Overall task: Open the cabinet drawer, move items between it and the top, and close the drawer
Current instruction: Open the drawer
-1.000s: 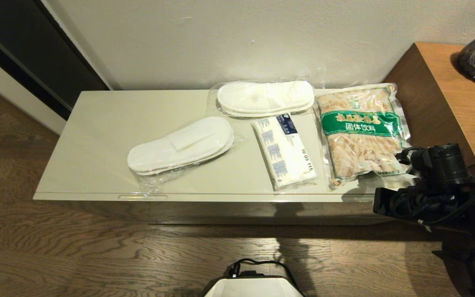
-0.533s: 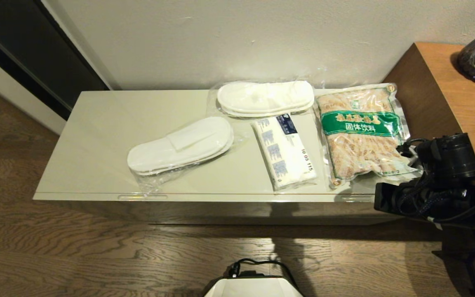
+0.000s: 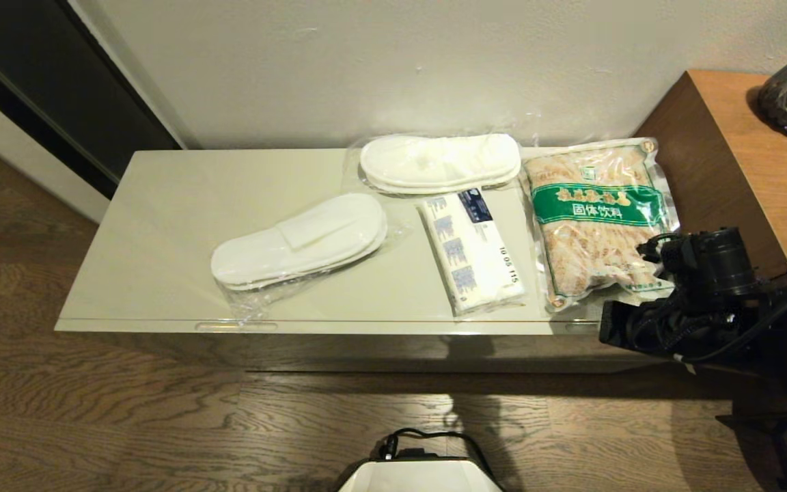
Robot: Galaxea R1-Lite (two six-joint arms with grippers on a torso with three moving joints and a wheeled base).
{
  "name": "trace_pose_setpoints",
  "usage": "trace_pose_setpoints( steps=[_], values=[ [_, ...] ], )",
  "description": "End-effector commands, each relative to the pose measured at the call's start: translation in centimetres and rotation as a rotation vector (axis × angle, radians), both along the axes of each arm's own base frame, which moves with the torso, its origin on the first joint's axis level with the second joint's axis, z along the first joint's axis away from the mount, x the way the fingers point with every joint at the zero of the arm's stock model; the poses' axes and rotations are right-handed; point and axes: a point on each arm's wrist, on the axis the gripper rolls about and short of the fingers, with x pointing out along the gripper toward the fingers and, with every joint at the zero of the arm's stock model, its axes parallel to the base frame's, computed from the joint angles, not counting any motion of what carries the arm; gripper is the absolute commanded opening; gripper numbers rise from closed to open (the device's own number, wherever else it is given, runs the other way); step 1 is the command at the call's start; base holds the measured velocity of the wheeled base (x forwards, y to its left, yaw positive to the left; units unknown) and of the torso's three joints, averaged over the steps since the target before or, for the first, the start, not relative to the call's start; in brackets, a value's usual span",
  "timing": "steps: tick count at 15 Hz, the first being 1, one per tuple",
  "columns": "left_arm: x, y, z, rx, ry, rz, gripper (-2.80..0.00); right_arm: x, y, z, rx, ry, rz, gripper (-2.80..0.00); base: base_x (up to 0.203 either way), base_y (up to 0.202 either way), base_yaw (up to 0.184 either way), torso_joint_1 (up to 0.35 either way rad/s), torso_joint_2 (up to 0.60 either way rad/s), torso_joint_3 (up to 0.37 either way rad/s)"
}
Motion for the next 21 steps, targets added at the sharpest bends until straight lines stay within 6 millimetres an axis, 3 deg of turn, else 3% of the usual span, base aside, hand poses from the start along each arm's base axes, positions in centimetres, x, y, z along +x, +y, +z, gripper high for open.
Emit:
trace_pose_setpoints(
  steps=[1, 8, 14, 21],
  values=[
    [0.0, 0.0, 0.0, 0.000, -0.001, 0.000, -2.80, 0.0, 0.0, -0.2, -0.001, 0.008, -0.002, -2.80, 0.000, 0.000, 0.000, 0.000, 0.00, 0.000],
    [0.0, 0.0, 0.0, 0.000, -0.001, -0.001, -2.80, 0.1, 0.0, -1.7, -0.013, 0.063, -0.003, -2.80, 0.000, 0.000, 0.000, 0.000, 0.00, 0.000],
    [0.0, 0.0, 0.0, 0.000, -0.003, 0.000, -2.80, 0.3, 0.1, -4.6, -0.004, 0.134, -0.022, -2.80, 0.000, 0.000, 0.000, 0.000, 0.00, 0.000],
    [0.0, 0.0, 0.0, 0.000, -0.001, 0.002, -2.80, -1.5, -0.4, -5.4, -0.002, 0.175, -0.022, -2.80, 0.000, 0.000, 0.000, 0.001, 0.00, -0.002]
  ],
)
